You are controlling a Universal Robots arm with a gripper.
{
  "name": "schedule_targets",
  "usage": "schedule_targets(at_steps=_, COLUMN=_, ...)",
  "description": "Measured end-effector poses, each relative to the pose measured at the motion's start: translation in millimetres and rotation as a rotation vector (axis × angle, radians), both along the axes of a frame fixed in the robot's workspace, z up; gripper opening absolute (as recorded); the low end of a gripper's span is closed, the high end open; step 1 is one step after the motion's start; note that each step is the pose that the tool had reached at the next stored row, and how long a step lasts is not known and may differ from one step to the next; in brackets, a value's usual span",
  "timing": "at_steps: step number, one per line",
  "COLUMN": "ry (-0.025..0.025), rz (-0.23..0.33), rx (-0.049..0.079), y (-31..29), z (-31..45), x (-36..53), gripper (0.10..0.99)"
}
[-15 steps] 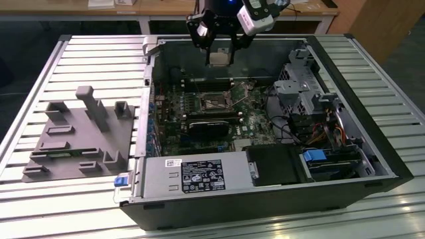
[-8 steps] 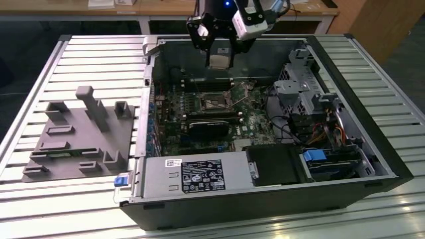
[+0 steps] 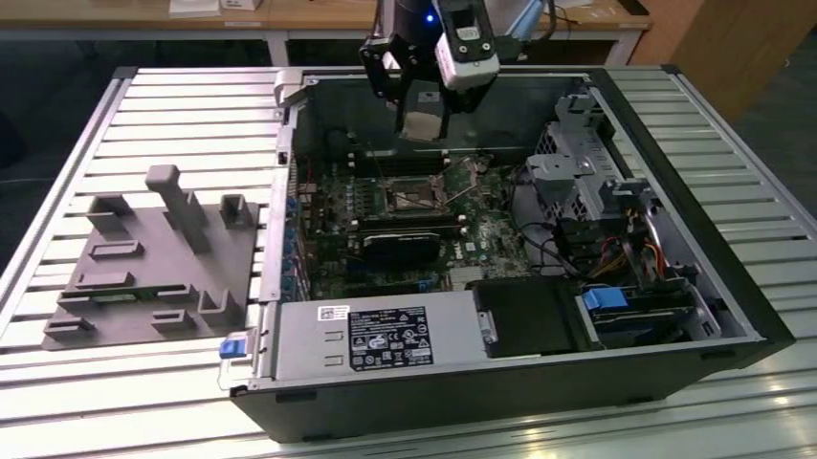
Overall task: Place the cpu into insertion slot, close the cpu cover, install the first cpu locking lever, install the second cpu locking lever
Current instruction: 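Place the cpu into insertion slot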
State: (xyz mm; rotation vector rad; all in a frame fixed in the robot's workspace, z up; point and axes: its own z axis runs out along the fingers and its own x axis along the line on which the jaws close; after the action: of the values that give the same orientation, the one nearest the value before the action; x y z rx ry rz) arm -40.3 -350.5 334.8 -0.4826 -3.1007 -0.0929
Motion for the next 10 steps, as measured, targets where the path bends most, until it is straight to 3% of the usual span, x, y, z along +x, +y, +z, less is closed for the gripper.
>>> schedule_targets(at_steps=10, ry=-0.0013, rz=-0.181, rx=0.000, y=0.0, z=-12.8, x=0.0, gripper=0.541)
